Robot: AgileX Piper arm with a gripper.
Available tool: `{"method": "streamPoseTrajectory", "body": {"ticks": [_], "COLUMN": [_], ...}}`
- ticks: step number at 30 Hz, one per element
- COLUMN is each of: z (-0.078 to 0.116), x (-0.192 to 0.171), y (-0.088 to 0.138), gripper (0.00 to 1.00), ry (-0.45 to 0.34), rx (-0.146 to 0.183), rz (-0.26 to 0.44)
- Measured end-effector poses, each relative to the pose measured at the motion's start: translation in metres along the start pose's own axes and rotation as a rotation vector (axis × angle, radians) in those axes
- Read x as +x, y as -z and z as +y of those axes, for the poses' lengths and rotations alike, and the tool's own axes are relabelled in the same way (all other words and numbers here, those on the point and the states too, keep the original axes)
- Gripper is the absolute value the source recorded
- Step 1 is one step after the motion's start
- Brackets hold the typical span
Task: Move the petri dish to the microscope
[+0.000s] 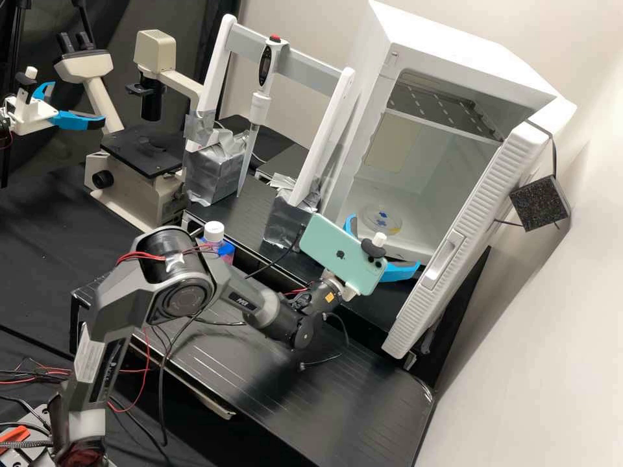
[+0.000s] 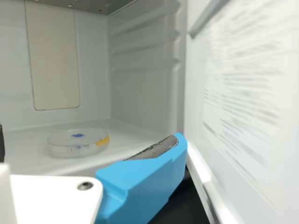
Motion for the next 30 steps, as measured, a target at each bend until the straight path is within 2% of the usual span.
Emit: {"method": "streamPoseTrajectory", "body": {"ticks": [3, 7, 13, 18, 30], "z": [-0.001, -0.005, -0.007, -0.009, -0.031], "x": [0.022, 0.046, 0.068, 0.085, 0.112], "y": [0.004, 0.010, 0.017, 0.023, 0.012], "gripper": [1.00, 1.00, 1.00, 1.00, 1.00], "ry": [0.056, 0.103, 0.131, 0.127, 0.192], "rx": [-0.007, -0.055, -0.111, -0.130, -0.187], "rz": [0.022, 0.057, 0.075, 0.104, 0.072]}}
